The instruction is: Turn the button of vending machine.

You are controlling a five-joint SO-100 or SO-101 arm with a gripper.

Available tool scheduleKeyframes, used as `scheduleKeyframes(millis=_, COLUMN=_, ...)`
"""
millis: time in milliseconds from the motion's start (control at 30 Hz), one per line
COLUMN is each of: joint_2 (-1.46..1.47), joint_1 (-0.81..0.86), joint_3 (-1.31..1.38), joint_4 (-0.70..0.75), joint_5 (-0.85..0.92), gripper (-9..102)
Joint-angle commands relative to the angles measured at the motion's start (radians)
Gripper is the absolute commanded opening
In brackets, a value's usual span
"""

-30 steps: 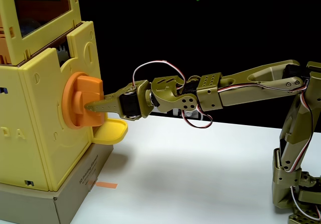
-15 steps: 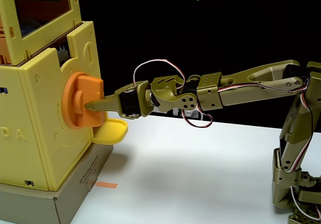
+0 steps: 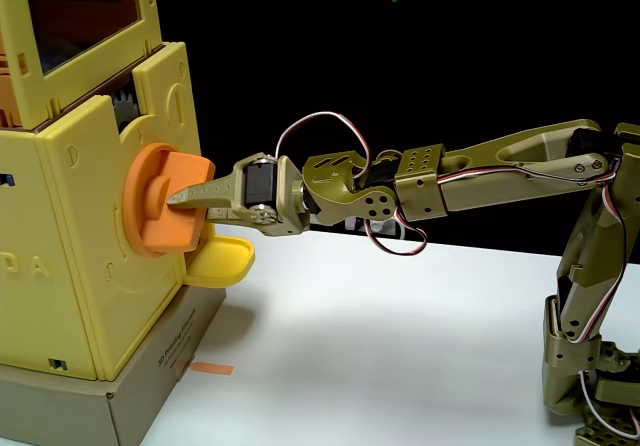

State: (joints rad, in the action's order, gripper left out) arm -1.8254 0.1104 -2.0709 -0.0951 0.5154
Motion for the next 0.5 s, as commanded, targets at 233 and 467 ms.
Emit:
scheduleKeyframes(millis=233, joint_2=-0.075, joint_1=0.035, joint_3=-0.008, joint_4=0.025, joint_5=-0.621, gripper=0)
scheduleKeyframes(millis=467, joint_2=-0.077, joint_1=0.012, joint_3=-0.02, joint_4=-0.058, joint_5=-1.012, gripper=0)
